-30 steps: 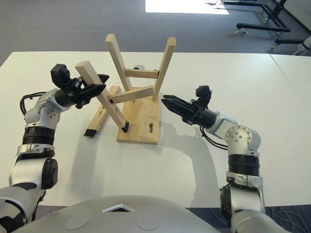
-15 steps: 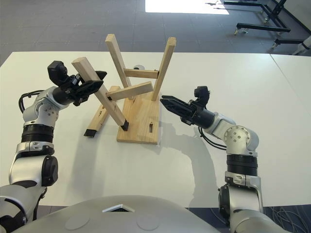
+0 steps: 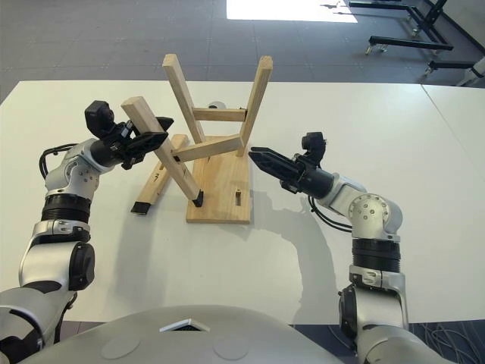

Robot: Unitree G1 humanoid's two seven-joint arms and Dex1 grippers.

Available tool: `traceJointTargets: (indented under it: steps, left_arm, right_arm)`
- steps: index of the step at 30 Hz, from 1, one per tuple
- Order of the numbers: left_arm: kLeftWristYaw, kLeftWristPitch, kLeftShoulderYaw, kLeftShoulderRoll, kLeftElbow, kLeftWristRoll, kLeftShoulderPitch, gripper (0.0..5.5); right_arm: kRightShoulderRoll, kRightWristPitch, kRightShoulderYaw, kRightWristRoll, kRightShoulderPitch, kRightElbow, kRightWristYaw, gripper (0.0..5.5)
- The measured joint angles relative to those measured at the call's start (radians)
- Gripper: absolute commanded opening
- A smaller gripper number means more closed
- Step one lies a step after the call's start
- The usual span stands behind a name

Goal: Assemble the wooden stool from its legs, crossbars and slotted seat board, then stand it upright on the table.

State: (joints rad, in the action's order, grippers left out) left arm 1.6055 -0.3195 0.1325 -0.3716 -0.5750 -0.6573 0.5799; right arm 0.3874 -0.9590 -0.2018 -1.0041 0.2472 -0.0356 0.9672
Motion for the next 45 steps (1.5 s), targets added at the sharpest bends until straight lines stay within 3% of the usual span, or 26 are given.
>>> traceJointTargets:
  steps: [26, 36, 45]
  left_arm:
    - [-0.002, 0.026, -0.001, 0.027, 0.027, -0.001, 0.0, 2.05]
    - [-0.104, -0.019, 0.021, 0.024, 0.235, -0.011, -0.074, 2.05]
    - [-0.148, -0.026, 0.022, 0.051, 0.257, -0.034, -0.116, 2.05]
  right_arm:
    - [-0.012, -0.002, -0.003, -0.019, 0.001, -0.001, -0.02, 5.4]
    - [-0.013, -0.001, -0.007, -0.028, 0.003, -0.003, -0.028, 5.4]
    - [-0.013, -0.001, -0.016, -0.03, 0.003, -0.008, -0.035, 5.4]
